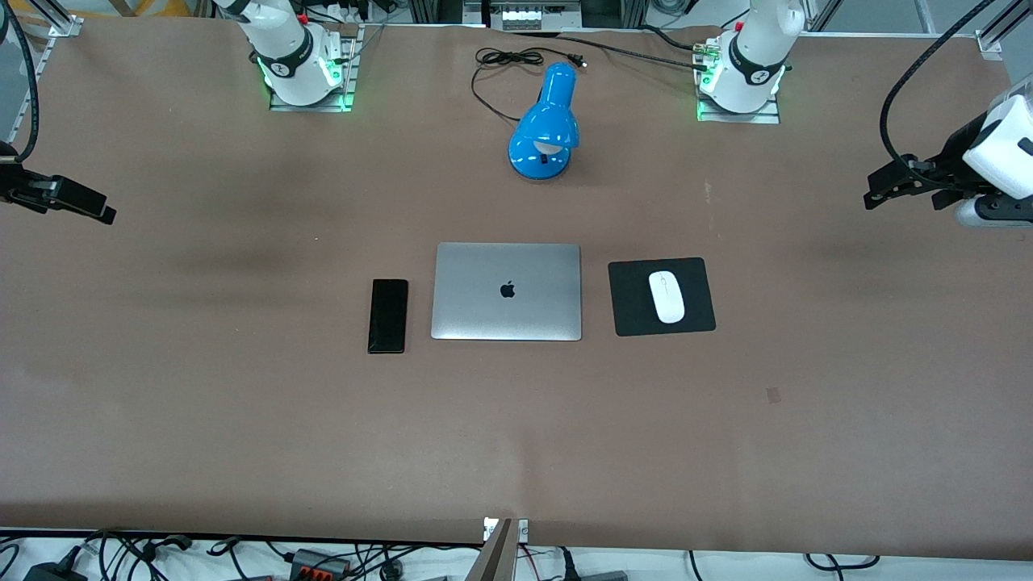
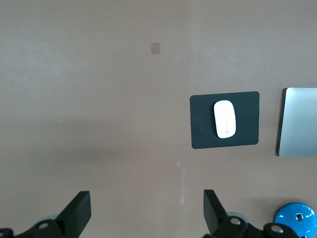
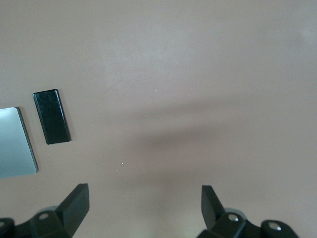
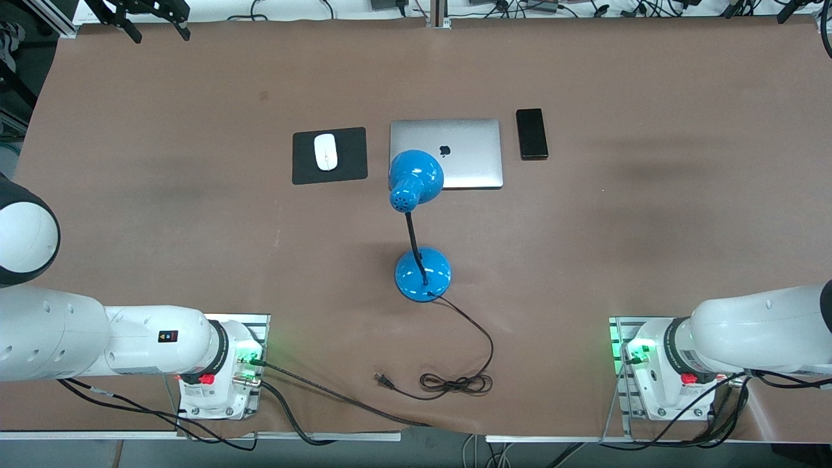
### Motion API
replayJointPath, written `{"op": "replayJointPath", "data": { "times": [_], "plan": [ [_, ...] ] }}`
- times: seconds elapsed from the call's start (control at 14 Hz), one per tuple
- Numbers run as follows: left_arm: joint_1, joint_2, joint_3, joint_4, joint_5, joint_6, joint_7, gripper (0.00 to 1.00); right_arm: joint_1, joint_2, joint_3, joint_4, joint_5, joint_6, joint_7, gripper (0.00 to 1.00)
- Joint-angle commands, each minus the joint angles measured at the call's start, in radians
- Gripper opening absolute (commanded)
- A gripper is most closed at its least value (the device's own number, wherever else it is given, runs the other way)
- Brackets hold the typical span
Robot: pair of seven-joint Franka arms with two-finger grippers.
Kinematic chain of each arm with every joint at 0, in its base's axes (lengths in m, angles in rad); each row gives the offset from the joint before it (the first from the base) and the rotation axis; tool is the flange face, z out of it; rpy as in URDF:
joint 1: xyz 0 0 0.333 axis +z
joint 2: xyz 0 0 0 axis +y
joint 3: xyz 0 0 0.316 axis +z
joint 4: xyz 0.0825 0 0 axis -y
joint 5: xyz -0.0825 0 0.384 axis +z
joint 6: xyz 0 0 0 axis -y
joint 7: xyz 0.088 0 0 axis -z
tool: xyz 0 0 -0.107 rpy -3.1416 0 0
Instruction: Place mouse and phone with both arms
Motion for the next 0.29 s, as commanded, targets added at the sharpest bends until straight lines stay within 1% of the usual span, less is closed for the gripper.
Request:
{"op": "replayJointPath", "data": {
  "times": [0.0, 0.21],
  "plan": [
    [0.0, -0.009, -0.003, -0.004, -0.001, 0.01, 0.009, 1.0, -0.007, 0.006, 0.007, 0.019, 0.001, -0.013, 0.011, 1.0],
    [0.007, -0.009, -0.004, -0.004, -0.001, 0.007, 0.009, 1.0, -0.007, 0.005, 0.006, 0.019, 0.001, -0.016, 0.011, 1.0]
  ]
}}
